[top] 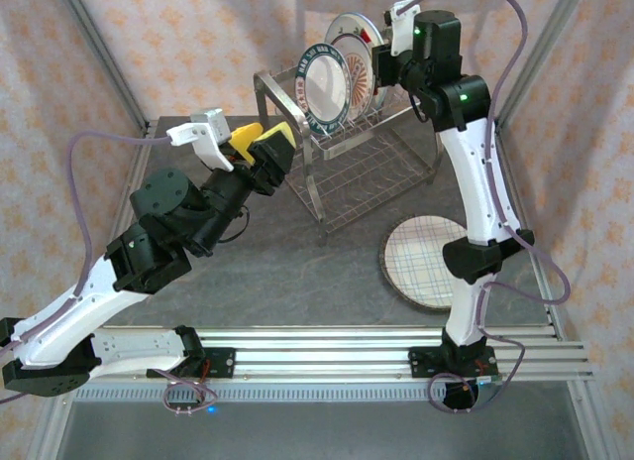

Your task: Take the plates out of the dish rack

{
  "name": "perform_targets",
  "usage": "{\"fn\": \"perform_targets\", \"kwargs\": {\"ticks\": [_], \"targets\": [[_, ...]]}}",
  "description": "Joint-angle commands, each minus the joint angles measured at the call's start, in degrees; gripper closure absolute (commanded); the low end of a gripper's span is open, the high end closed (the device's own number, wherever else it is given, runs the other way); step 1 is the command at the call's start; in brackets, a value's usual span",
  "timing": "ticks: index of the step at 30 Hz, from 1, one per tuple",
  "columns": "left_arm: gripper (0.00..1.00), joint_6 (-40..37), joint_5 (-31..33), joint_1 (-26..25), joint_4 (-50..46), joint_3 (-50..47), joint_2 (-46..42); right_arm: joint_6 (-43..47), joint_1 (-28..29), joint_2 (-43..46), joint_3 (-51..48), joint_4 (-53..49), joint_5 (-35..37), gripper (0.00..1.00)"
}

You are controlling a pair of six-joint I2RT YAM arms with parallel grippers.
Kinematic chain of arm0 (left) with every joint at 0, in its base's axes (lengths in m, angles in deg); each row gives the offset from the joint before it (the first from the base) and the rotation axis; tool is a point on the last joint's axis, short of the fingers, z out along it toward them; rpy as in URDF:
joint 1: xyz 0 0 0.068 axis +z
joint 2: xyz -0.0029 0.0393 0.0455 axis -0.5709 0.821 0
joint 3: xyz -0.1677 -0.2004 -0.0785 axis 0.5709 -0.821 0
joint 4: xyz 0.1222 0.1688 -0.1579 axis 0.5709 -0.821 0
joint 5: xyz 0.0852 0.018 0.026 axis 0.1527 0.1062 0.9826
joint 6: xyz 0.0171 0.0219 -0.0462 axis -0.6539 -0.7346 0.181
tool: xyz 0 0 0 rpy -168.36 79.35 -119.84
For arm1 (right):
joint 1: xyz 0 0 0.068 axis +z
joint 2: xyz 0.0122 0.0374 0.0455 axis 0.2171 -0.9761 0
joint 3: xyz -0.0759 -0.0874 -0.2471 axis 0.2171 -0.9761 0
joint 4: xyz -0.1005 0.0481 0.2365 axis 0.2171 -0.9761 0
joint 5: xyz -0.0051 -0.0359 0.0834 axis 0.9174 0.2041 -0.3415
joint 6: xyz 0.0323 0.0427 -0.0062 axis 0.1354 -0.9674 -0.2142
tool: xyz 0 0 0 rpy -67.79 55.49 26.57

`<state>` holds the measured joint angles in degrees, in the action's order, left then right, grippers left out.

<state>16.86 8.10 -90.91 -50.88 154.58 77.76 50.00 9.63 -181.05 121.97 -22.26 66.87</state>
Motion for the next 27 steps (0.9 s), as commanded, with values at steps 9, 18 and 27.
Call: {"fn": "perform_targets", "kwargs": {"ticks": [9,18,27], "targets": [[0.35,1.55,-1.03,0.46,1.39,-0.48,-0.79,3.51,4.06,3.40,4.10,7.30,5.11,1.00],[0.35,2.04,-1.44,0.41,1.60,-0.64,-0.70,4.27,4.37,4.04,4.35,9.11,10.12,1.00],[0.35,2.30,-1.93,0.45,1.96,-0.57,-0.20,5.23,4.37,4.23,6.18,11.54,11.99,1.00]]}}
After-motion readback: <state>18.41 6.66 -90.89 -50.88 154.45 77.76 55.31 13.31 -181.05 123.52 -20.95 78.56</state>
